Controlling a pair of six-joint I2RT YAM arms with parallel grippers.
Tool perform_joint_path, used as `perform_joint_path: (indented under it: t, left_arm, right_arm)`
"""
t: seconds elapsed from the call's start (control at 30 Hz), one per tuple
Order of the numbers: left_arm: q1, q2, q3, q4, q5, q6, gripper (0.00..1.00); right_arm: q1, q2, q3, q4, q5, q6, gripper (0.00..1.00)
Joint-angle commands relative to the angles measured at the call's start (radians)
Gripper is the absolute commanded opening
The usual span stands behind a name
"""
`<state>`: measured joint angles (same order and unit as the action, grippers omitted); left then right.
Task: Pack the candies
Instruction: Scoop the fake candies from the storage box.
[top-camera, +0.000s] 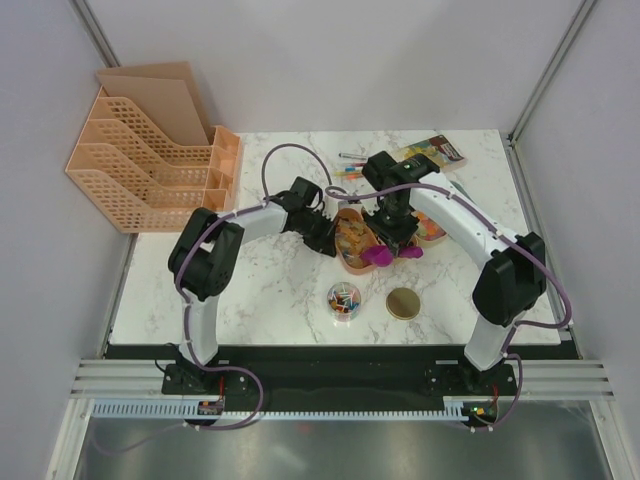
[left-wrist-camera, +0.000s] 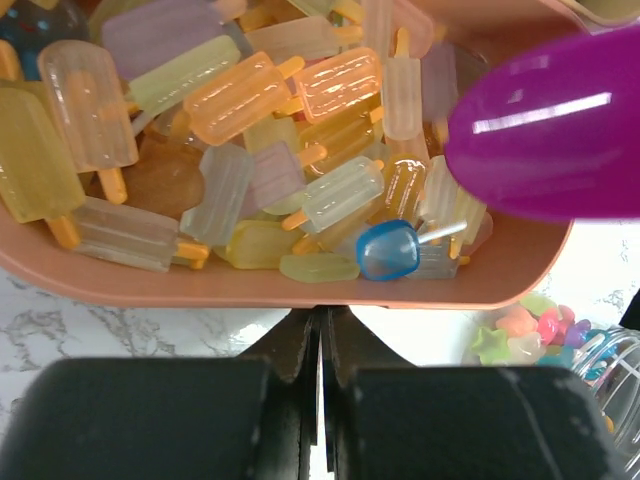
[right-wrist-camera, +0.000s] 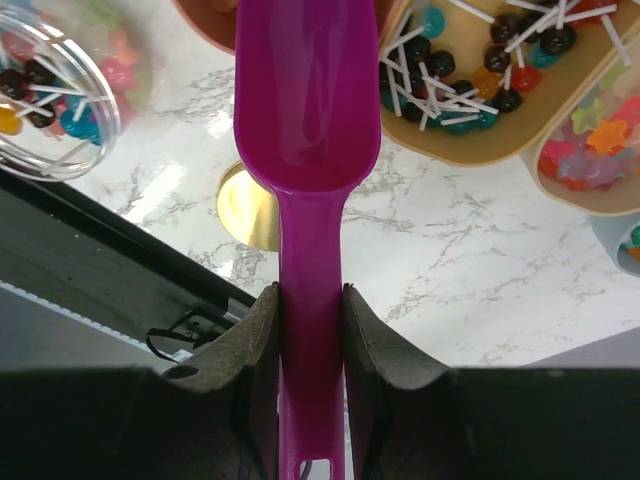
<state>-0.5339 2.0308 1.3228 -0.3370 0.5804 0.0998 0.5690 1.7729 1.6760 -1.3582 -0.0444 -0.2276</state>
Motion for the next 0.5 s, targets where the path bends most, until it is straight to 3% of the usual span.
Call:
perform_joint_path:
  t: [0.0,0.07,0.17,0.47]
  left_arm:
    - [-0.020,-0.020,0.038,0.024,0.036,-0.022,0.03]
    - [-0.018,-0.056,0.015,0.006,0.016,-0.015,0.15]
    - [-0.006,-0.168,-0.071,0.004,-0.005,0.000,0.24]
    - [0.031,-0.460,-0.298,0.029,-0.056,0.032,0.26]
  right_arm:
    - [-0.006,0.023,0.002,-0.033,0.072,0.016,0.00]
    - [-0.006,0.036,0.013,-0.033,0.077,0.016,0.00]
    - [-0.008,0.054,0.030,-0.033,0.069,0.020,0.00]
    - [0.023,0.152,0.096,-0.028,0.090,0.024,0.00]
